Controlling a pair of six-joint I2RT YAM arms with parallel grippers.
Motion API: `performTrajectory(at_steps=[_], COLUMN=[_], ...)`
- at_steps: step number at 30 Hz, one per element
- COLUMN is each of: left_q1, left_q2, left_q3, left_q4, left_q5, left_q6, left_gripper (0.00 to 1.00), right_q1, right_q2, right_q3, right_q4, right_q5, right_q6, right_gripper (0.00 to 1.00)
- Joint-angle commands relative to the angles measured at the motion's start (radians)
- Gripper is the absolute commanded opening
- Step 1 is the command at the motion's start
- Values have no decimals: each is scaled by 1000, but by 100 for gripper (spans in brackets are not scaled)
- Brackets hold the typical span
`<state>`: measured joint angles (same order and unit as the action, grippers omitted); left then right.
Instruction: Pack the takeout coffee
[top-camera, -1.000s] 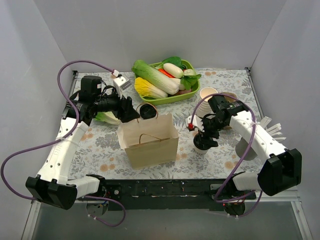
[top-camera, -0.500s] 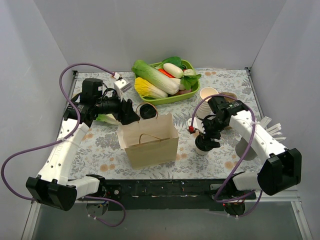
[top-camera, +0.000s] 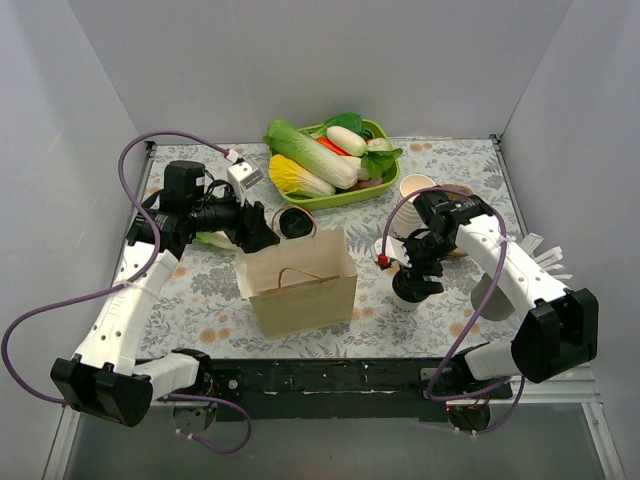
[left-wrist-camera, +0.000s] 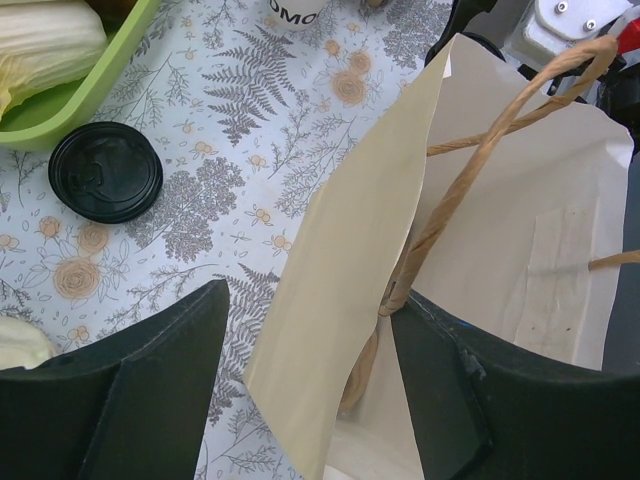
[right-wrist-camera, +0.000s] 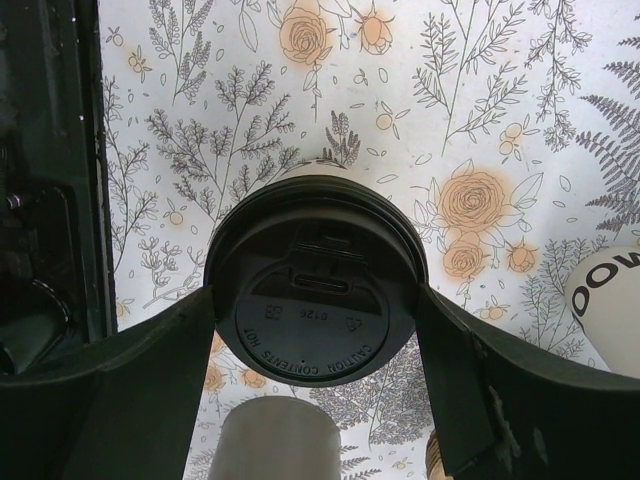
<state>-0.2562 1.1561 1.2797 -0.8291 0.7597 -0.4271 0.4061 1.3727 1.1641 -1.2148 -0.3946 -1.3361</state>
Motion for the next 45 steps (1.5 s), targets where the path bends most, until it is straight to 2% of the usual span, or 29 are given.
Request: performTrajectory(at_steps=[1, 20, 31, 43, 45], left_q1=[6, 6, 6, 6, 6], left_q2=[-36, -35, -39, -38, -39], left_q3=[-13, -16, -25, -29, -31], left_q4=[16, 21, 22, 24, 25], left_q5=[10, 13, 13, 17, 15], left_q6=[-2, -4, -9, -12, -10], left_gripper=[65, 65, 65, 65, 65], right_q1=[-3, 22, 37, 54, 57], right_q2=[25, 15, 25, 6, 2], right_q3=[16, -52, -76, -148, -153], right_q4=[-94, -94, -88, -34, -25], right_q5=[53, 166, 211, 269, 276], right_q6=[-25, -72, -67, -71, -72], right_gripper=[63, 64, 70, 68, 63])
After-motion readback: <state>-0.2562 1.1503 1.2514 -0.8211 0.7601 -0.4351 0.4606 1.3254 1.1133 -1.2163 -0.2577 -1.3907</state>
